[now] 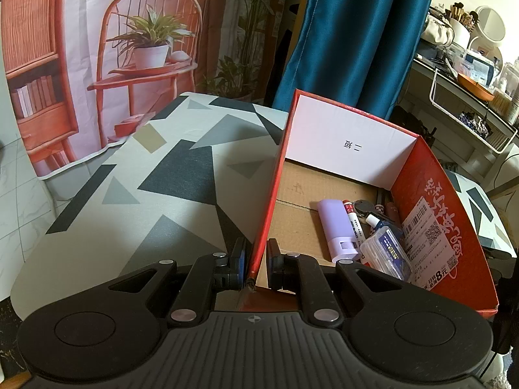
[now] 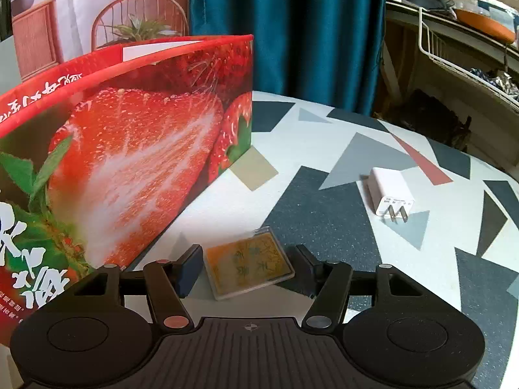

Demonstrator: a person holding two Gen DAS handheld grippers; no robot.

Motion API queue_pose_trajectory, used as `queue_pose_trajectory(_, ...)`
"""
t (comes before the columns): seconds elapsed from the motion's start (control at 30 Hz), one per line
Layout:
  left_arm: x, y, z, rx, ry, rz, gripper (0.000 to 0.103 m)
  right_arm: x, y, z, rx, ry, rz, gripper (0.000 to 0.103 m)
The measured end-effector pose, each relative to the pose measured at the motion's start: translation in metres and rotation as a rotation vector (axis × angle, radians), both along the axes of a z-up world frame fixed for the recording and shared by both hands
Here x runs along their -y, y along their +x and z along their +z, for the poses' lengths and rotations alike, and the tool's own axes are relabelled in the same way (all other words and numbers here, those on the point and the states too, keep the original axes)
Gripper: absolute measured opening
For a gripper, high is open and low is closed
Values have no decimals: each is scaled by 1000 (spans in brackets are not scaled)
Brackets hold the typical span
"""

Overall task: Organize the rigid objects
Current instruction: 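Grasp the gold card case flat with the right gripper, then carry the gold card case into the red box and release it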

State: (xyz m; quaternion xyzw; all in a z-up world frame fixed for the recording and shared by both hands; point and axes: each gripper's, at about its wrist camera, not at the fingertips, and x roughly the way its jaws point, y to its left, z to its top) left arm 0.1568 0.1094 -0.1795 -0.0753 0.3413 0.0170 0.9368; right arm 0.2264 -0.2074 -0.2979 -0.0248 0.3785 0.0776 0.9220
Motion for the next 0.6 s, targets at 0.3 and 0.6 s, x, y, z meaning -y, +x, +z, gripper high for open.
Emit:
queue_pose_trajectory(0.3, 0, 0, 0, 0, 0, 0, 13, 2, -4, 11, 30, 13, -6, 56)
queue_pose_trajectory(0.6, 0, 0, 0, 1, -1, 1, 13, 6, 5, 70, 183, 26, 15, 56)
